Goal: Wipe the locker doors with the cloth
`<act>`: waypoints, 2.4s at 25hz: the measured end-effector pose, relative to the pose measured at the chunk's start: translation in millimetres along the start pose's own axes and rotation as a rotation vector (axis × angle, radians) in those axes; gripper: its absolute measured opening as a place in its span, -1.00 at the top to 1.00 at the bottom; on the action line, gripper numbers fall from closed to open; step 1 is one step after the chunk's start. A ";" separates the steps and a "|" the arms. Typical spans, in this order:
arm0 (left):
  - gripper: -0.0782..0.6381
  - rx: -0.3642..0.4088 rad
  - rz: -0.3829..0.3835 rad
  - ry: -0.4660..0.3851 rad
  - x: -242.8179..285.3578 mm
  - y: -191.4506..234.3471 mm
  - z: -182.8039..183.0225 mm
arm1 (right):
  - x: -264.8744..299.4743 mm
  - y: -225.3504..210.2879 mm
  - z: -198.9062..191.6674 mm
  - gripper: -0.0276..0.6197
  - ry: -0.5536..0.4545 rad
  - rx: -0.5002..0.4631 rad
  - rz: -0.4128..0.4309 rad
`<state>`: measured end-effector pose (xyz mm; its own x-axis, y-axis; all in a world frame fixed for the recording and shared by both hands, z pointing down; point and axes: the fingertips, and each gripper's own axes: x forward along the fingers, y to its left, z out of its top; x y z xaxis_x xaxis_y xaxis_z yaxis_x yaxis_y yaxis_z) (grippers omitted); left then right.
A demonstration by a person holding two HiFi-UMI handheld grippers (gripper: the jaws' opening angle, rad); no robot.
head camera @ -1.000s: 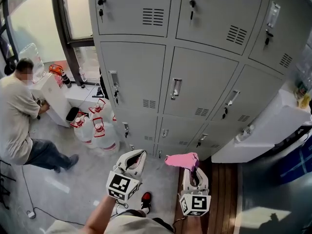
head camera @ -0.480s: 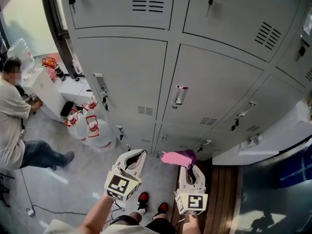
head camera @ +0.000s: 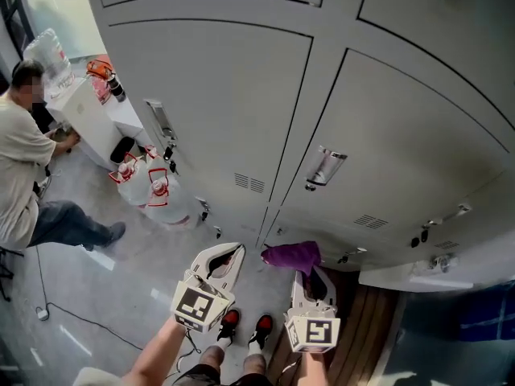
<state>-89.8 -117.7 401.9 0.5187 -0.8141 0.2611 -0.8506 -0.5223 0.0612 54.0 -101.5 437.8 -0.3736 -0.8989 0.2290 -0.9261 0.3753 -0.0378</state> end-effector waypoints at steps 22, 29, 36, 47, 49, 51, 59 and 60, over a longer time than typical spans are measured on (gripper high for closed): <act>0.72 -0.053 0.174 0.031 28.4 68.2 -50.0 | 123.2 9.2 -25.4 0.72 -0.003 -0.014 0.139; 0.72 -0.047 0.175 0.037 35.1 68.5 -50.5 | 129.8 2.7 -23.9 0.72 -0.019 -0.007 0.131; 0.72 -0.041 0.151 0.042 44.2 56.0 -49.4 | 118.7 -20.7 -31.9 0.72 0.005 -0.010 0.070; 0.72 -0.034 0.084 0.051 72.6 18.8 -53.6 | 85.7 -82.5 -45.3 0.72 0.017 -0.008 -0.040; 0.72 -0.031 0.073 0.054 77.9 11.0 -53.9 | 77.8 -95.8 -47.8 0.72 0.021 -0.005 -0.064; 0.72 -0.028 0.064 0.053 82.8 3.4 -53.5 | 70.0 -109.6 -49.8 0.72 0.026 -0.001 -0.089; 0.72 -0.015 0.023 0.055 99.4 -30.0 -52.0 | 39.6 -162.1 -55.5 0.72 0.032 0.003 -0.183; 0.72 -0.015 0.018 0.056 101.5 -34.0 -52.2 | 36.7 -166.9 -55.9 0.72 0.031 0.004 -0.190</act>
<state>-12.8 -169.3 476.5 0.4978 -0.8079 0.3154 -0.8612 -0.5034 0.0700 197.8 -184.5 506.8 -0.1902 -0.9460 0.2627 -0.9801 0.1984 0.0047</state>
